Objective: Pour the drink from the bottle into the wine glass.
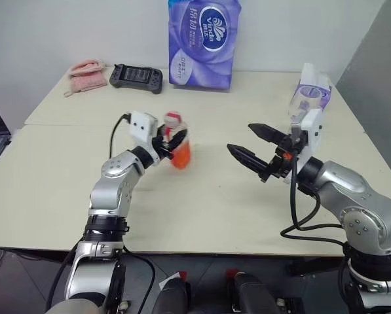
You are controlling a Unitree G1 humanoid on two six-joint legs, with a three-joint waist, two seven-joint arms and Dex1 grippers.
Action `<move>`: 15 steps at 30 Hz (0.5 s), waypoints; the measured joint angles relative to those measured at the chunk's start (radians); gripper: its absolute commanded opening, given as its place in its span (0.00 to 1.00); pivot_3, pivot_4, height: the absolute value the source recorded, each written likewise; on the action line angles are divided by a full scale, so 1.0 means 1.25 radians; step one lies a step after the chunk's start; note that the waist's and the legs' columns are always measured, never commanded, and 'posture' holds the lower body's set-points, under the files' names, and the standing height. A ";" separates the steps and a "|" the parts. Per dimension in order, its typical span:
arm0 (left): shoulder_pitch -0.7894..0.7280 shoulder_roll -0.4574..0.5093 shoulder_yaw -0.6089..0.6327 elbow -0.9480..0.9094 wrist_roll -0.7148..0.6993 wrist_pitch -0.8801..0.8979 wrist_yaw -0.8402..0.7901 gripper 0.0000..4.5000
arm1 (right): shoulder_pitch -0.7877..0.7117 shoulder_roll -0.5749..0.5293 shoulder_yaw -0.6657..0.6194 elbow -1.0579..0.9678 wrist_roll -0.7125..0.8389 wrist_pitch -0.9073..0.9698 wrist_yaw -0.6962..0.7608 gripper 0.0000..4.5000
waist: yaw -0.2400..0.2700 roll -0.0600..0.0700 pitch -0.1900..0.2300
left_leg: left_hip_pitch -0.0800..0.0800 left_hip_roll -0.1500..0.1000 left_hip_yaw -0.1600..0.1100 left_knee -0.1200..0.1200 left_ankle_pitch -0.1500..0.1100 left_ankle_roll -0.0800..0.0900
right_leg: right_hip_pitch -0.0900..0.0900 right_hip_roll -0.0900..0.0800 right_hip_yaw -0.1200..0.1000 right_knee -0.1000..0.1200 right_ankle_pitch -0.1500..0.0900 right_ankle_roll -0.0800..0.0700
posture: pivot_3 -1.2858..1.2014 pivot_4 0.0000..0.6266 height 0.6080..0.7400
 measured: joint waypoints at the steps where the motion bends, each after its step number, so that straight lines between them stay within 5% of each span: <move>1: -0.008 0.001 -0.012 -0.009 -0.012 0.002 -0.034 0.46 | -0.014 0.001 0.011 0.009 -0.002 0.000 0.005 1.00 | 0.000 0.000 0.000 | 0.000 0.000 0.000 0.000 0.000 0.000 | 0.000 0.000 0.000 0.000 0.000 0.000 | 0.52 0.24 1.00; 15: -0.067 0.008 -0.117 -0.012 -0.069 -0.004 -0.352 0.46 | -0.120 0.061 0.065 0.072 0.001 0.035 0.008 1.00 | -0.002 0.001 0.000 | -0.001 0.000 0.000 0.000 0.000 0.000 | -0.002 0.000 0.000 0.000 0.000 -0.001 | 0.52 0.24 1.00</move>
